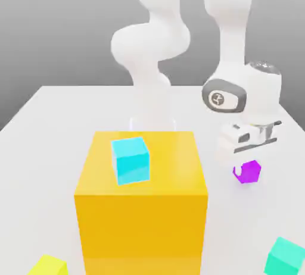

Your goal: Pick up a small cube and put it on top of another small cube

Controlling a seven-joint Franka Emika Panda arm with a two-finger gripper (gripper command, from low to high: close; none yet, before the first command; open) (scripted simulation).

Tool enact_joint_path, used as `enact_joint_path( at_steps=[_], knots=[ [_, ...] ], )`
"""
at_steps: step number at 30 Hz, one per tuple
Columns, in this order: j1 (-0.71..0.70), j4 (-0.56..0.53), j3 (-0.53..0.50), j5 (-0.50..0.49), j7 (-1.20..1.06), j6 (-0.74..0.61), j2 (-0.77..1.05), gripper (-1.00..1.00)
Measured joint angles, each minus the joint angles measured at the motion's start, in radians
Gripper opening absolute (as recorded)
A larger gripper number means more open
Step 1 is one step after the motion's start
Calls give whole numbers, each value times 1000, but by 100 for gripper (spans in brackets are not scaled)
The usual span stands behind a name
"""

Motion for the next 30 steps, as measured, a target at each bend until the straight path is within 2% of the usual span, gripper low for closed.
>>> enact_joint_path(
  at_steps=[3,6,15,30],
  knots=[
    [34,-20,10,155,-110,-86,-110,-100],
    [48,46,-21,264,-198,-129,-151,-100],
    [-38,217,-99,242,-551,-225,-90,-100],
    [-256,497,-127,292,-1248,-389,28,-100]
  ],
)
